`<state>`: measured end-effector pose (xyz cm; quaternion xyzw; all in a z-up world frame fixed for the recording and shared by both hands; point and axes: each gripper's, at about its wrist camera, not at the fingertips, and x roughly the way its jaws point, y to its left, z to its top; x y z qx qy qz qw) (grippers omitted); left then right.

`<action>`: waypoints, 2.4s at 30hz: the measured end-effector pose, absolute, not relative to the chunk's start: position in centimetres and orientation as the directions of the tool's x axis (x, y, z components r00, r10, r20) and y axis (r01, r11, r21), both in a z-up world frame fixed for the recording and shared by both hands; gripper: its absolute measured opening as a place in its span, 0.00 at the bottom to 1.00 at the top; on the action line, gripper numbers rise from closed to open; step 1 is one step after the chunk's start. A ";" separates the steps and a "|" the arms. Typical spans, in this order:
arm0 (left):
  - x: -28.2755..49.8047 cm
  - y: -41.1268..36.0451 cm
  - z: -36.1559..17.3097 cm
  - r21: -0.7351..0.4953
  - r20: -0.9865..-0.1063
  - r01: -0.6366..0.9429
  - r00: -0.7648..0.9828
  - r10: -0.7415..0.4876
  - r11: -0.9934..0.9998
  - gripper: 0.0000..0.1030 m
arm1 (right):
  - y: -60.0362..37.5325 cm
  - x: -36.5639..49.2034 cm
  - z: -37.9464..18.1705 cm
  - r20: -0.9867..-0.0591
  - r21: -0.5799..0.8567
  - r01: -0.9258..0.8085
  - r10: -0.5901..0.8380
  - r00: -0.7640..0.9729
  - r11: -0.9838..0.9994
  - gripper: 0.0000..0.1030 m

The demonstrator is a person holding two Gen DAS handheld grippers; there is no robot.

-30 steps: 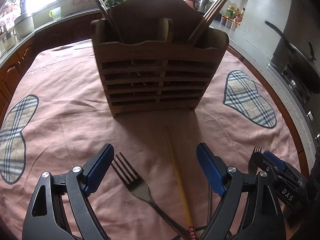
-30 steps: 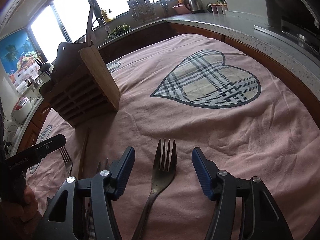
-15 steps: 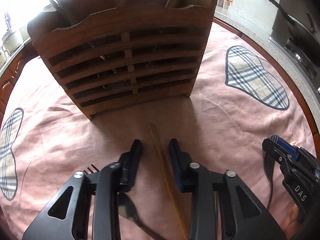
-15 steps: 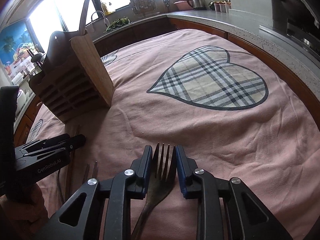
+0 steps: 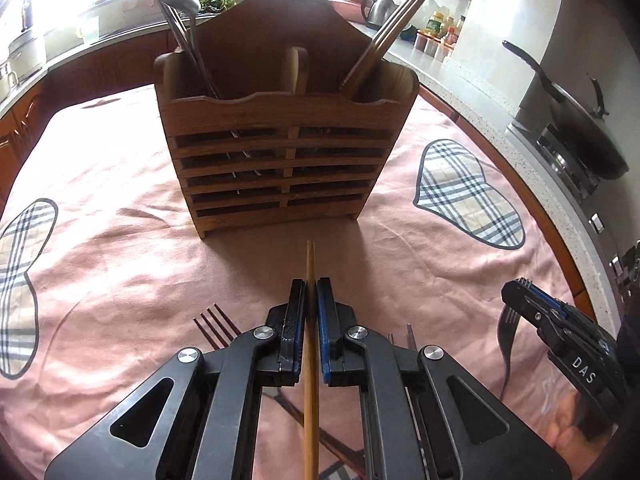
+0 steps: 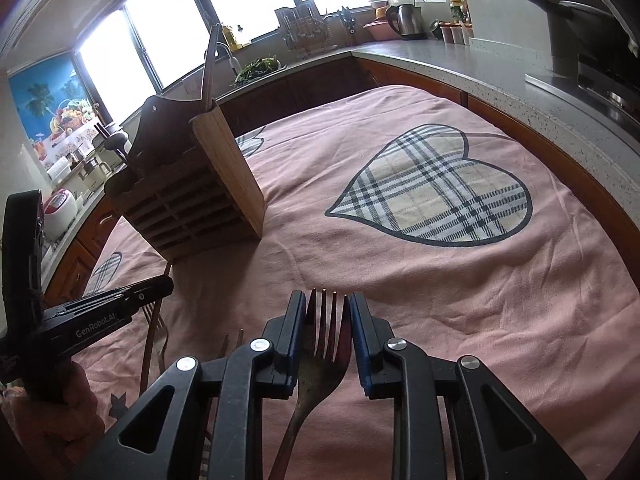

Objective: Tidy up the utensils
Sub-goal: 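Close the left tool on a wooden chopstick while the right tool grasps a metal fork, then lift the chopstick and fork and carry both over the wooden holder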

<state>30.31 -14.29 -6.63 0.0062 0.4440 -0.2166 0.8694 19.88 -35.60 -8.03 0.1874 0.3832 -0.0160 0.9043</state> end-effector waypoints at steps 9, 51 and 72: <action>28.1 -11.9 -3.9 -0.239 -0.732 0.369 0.540 -0.416 0.898 0.05 | -35.2 18.7 -5.7 -0.661 0.336 0.136 0.131 0.739 0.932 0.22; 18.6 -4.9 3.8 -0.292 -0.539 0.361 0.703 -0.464 0.886 0.05 | -30.7 13.4 1.9 -0.523 0.300 -0.037 0.197 0.829 0.953 0.02; 21.9 -3.7 9.0 -0.319 -0.363 0.344 0.817 -0.449 0.883 0.05 | -32.1 16.0 7.0 -0.428 0.232 -0.047 0.146 0.892 0.972 0.02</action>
